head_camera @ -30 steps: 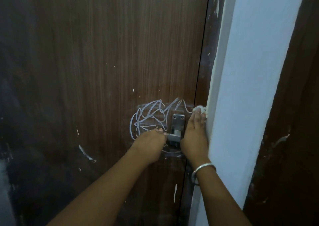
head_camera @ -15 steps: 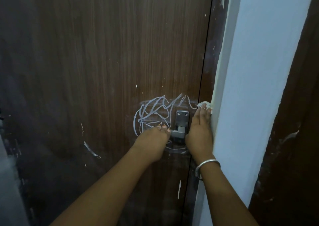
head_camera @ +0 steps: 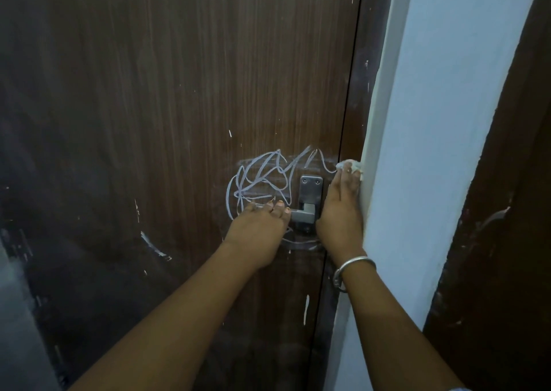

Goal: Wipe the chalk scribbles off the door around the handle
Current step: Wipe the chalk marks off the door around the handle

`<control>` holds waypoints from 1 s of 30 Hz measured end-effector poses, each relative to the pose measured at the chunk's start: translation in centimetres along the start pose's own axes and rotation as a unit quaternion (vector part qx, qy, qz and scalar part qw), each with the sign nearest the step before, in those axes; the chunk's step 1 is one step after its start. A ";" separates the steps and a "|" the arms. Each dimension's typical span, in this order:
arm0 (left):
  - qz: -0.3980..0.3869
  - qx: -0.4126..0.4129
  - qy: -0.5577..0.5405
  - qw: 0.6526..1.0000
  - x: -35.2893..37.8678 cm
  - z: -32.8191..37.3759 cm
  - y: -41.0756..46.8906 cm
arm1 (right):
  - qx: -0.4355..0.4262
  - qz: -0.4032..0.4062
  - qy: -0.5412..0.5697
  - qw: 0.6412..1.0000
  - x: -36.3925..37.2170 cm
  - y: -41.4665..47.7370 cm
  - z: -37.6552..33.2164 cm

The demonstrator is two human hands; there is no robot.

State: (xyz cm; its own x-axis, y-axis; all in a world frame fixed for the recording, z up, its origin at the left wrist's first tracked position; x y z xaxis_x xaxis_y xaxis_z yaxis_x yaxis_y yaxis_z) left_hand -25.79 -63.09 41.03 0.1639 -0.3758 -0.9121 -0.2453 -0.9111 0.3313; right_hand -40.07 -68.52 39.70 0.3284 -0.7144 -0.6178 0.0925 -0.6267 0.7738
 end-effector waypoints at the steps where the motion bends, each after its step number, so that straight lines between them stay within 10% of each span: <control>1: 0.001 0.001 0.001 1.000 0.0 0.0 0.0 | 0.005 0.004 0.005 1.000 0.5 -0.8 0.0; 30: -0.020 -0.031 -0.025 0.999 1.2 0.3 -0.9 | 0.058 -0.079 0.069 0.993 5.6 -8.9 0.8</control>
State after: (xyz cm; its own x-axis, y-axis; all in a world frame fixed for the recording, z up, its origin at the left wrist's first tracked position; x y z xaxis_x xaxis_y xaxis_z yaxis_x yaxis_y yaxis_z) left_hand -25.68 -62.64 39.52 0.1234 -0.3321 -0.9351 -0.1803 -0.9342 0.3080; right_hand -39.86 -67.18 29.25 0.4444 -0.5597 -0.6994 0.0474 -0.7650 0.6423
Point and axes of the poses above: each hand's wrist, its own y-axis towards the middle knuckle, its own x-axis out of the palm, z = x × y, the point moved 3 cm from there along y, towards the middle knuckle, and after that the axes turned 11 degrees about -x, right-handed, at the moved point
